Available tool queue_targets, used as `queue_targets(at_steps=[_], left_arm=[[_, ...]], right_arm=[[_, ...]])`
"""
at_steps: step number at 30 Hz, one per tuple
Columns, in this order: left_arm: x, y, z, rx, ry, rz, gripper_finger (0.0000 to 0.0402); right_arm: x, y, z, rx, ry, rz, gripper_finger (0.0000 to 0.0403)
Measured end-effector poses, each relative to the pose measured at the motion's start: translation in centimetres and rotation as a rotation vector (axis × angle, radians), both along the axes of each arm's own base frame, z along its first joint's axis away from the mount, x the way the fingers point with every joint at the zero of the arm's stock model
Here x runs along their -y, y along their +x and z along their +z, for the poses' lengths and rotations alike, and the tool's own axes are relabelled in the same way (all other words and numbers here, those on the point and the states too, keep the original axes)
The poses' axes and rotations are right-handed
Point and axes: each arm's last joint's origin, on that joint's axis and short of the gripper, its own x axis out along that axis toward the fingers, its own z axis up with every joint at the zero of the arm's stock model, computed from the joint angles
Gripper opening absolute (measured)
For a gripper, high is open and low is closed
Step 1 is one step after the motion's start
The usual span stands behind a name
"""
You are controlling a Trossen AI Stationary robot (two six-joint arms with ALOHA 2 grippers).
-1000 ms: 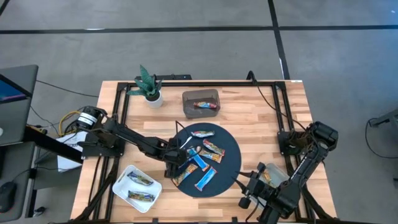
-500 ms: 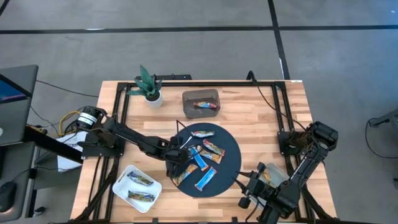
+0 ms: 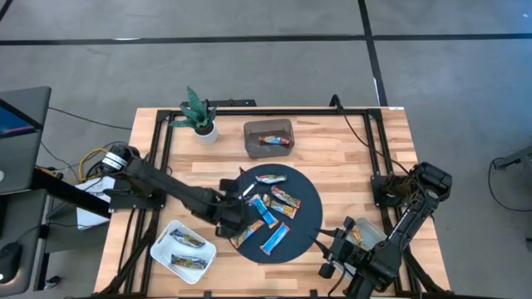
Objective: Pick and place Granola Bars by type
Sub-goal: Put the blue granola bar into the white bin
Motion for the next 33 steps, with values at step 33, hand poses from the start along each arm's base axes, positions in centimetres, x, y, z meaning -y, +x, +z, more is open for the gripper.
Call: queue_targets(at_steps=[33], left_arm=[[12.4, -13.4, 0.5, -0.177, -0.153, 0.240, 0.0034]], right_arm=[[4.7, 4.8, 0.1, -0.191, -0.303, -0.065, 0.0123]])
